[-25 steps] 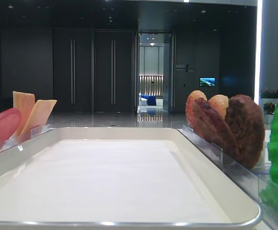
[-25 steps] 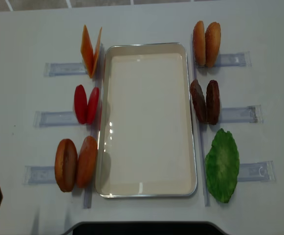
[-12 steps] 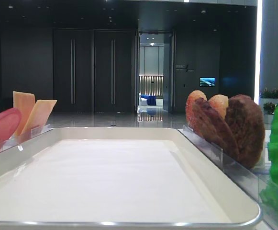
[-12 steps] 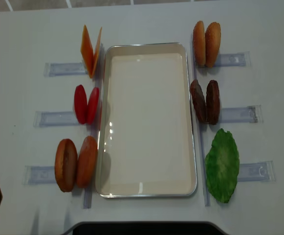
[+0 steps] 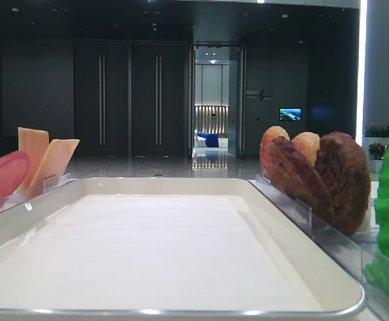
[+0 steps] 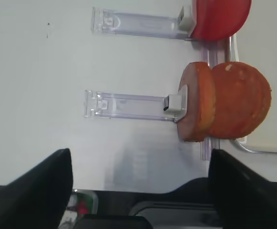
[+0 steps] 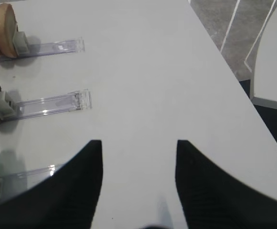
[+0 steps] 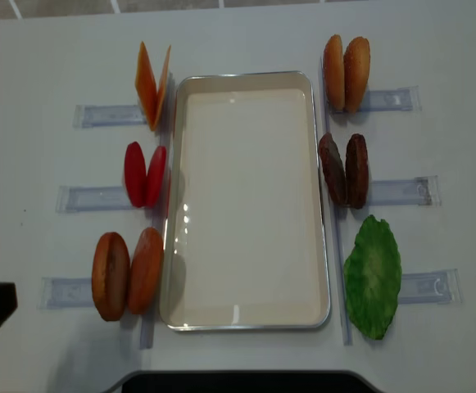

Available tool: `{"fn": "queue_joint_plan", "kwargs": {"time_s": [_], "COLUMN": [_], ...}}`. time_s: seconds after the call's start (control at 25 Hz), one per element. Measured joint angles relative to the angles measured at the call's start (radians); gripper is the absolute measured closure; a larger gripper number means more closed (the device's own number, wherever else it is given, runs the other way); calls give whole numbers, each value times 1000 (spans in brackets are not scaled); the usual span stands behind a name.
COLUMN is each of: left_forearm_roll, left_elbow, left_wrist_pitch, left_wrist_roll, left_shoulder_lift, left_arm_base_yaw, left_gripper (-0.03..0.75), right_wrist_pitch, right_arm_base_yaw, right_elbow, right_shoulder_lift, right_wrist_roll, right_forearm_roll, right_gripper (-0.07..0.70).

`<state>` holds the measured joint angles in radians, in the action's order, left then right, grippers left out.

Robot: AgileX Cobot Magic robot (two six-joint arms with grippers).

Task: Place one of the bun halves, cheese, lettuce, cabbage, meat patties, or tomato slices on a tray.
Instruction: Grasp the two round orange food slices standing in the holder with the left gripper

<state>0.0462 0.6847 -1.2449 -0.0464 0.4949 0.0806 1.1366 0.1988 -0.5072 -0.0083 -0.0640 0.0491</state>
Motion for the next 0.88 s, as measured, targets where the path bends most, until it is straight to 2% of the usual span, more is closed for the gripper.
{"fn": "queue_joint_plan", "kwargs": {"time_s": [0.2, 0.48, 0.6, 0.76, 0.88], "left_forearm_roll": [-26, -97, -105, -105, -101], "left_elbow": [95, 114, 114, 114, 115], "left_wrist_pitch": [0, 4, 7, 47, 56], "left_wrist_roll": [-12, -15, -24, -34, -51], "left_shoulder_lift": [222, 476, 540, 566, 578], "left_arm_base_yaw": [0, 0, 0, 0, 0], "left_gripper": [24, 24, 24, 24, 24], "right_wrist_pitch": [0, 0, 0, 0, 0], "right_arm_base_yaw": [0, 0, 0, 0, 0], "right_elbow": [0, 0, 0, 0, 0], "right_shoulder_lift": [0, 0, 0, 0, 0], "right_wrist_roll": [0, 0, 0, 0, 0], "right_forearm_roll": [0, 0, 0, 0, 0], "right_gripper": [292, 292, 292, 292, 292]}}
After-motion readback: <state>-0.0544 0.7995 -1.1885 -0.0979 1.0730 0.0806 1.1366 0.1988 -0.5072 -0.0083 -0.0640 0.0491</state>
